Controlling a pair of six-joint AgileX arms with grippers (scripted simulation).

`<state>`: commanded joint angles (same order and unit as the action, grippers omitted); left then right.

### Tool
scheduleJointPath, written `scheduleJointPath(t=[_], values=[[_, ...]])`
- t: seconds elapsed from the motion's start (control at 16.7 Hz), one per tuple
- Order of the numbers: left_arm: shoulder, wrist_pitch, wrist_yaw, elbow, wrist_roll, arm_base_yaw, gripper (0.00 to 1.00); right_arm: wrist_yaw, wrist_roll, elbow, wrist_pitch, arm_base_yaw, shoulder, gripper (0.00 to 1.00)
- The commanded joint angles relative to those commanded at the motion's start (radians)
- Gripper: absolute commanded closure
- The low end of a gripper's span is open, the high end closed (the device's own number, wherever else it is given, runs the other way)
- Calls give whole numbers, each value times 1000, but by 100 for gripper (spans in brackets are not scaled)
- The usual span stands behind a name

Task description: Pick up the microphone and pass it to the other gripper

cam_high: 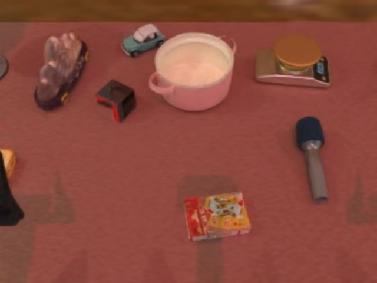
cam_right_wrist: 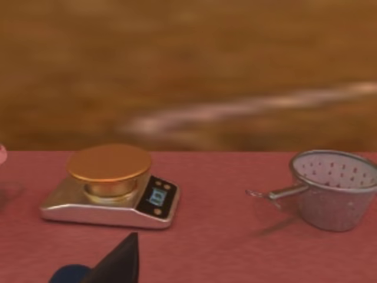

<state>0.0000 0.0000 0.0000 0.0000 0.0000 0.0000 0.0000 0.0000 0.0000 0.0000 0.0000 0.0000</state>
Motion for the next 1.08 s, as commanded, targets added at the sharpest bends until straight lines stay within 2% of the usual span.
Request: scheduleJointPath(t=[0.24, 0.48, 1.08], values=[[0, 0, 0, 0, 0, 0, 0, 3, 9, 29, -26, 11, 32, 0], [0, 0, 0, 0, 0, 0, 0, 22, 62, 186, -165, 70, 223, 0], [0, 0, 0, 0, 0, 0, 0, 86, 315, 873, -671, 303, 1192, 0]])
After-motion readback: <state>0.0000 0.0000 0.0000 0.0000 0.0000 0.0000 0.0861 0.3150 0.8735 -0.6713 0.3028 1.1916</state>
